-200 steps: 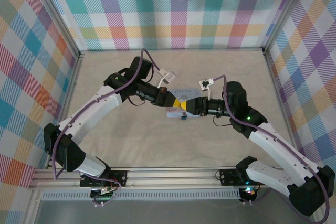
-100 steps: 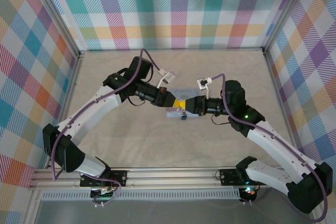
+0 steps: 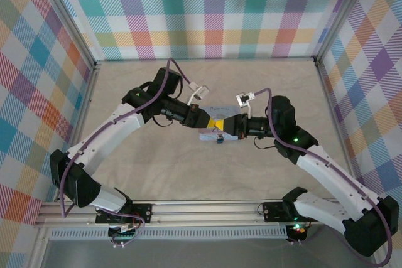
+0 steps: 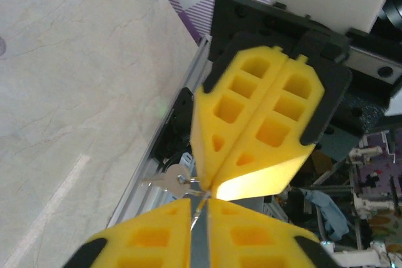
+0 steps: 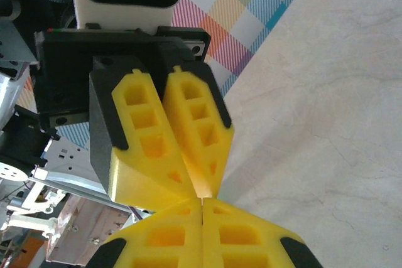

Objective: Unlock a padlock with a key

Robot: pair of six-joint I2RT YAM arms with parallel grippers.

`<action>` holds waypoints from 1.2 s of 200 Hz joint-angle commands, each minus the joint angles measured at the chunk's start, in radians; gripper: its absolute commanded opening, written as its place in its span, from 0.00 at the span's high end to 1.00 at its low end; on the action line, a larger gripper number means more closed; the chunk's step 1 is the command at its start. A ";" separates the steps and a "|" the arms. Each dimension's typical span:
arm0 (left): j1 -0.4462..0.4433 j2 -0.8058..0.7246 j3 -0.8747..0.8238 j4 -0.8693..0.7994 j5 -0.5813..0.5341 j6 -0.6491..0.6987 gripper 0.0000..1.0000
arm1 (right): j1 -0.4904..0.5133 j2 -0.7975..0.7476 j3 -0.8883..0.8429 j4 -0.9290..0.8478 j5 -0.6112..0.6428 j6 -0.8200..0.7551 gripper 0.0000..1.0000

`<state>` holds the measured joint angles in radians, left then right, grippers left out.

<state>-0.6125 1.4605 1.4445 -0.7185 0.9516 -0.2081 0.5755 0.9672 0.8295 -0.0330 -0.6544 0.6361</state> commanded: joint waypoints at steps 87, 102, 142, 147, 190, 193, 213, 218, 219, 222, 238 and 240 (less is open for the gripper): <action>0.145 -0.124 -0.175 0.297 -0.233 -0.591 0.37 | 0.020 -0.142 0.104 -0.095 0.435 -0.666 1.00; 0.146 -0.133 -0.169 0.311 -0.235 -0.641 0.33 | 0.021 -0.127 0.140 -0.077 0.449 -0.727 1.00; 0.146 -0.126 -0.141 0.409 -0.174 -0.826 0.27 | 0.029 -0.077 0.245 -0.056 0.464 -0.919 1.00; 0.147 -0.121 -0.133 0.417 -0.164 -0.847 0.27 | 0.030 -0.073 0.250 -0.049 0.468 -0.942 1.00; 0.135 -0.069 -0.060 0.524 -0.086 -1.054 0.28 | 0.053 -0.064 0.263 0.006 0.443 -1.058 1.00; 0.132 -0.069 -0.058 0.538 -0.086 -1.068 0.28 | 0.055 -0.064 0.263 0.009 0.439 -1.060 1.00; 0.110 -0.065 -0.057 0.652 -0.070 -1.168 0.27 | 0.076 -0.077 0.235 0.042 0.411 -1.114 1.00; 0.102 -0.061 -0.055 0.671 -0.063 -1.188 0.27 | 0.083 -0.080 0.228 0.053 0.418 -1.118 1.00; 0.100 -0.061 -0.053 0.673 -0.063 -1.191 0.27 | 0.084 -0.081 0.227 0.055 0.420 -1.118 1.00; 0.096 -0.058 -0.050 0.680 -0.057 -1.198 0.27 | 0.087 -0.081 0.226 0.058 0.426 -1.118 1.00; 0.065 -0.039 -0.023 0.682 -0.039 -1.207 0.30 | 0.097 -0.079 0.222 0.059 0.432 -1.127 1.00; 0.061 -0.039 -0.019 0.683 -0.038 -1.208 0.30 | 0.098 -0.079 0.222 0.059 0.432 -1.128 1.00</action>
<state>-0.5079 1.3956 1.3666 -0.1280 0.8433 -1.2888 0.6544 0.8997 1.0618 -0.0364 -0.2100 -0.4244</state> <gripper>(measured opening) 0.712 0.063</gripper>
